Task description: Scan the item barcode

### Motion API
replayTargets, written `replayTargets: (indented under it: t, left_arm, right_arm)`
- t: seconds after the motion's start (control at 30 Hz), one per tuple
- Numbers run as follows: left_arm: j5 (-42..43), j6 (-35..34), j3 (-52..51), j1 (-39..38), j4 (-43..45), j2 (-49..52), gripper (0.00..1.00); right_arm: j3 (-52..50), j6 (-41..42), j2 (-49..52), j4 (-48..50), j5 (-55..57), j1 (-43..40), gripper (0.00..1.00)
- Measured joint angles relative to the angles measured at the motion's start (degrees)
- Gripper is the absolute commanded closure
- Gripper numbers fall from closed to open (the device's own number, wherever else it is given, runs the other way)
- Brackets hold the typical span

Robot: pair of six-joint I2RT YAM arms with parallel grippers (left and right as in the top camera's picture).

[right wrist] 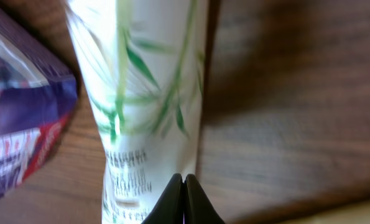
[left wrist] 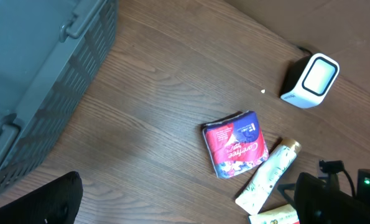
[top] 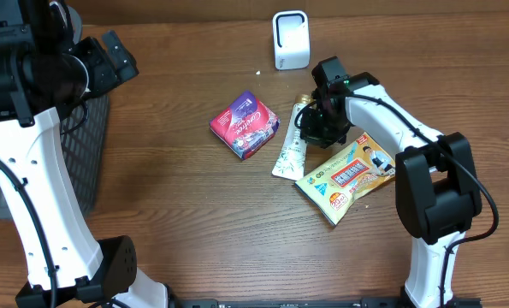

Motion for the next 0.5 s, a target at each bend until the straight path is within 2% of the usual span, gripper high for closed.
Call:
replayTargets:
  t: [0.23,0.5]
  left_arm:
    - [-0.02,0.0,0.0,0.02,0.0,0.0,0.0]
    - [0.0,-0.02,0.0,0.0,0.0,0.0,0.0]
  right_arm:
    - [9.49,-1.75,-0.13,-4.48,-0.35,-0.02,0.96]
    - [7.54,-3.28,-0.15,-1.16,-1.77,-0.04,0.96]
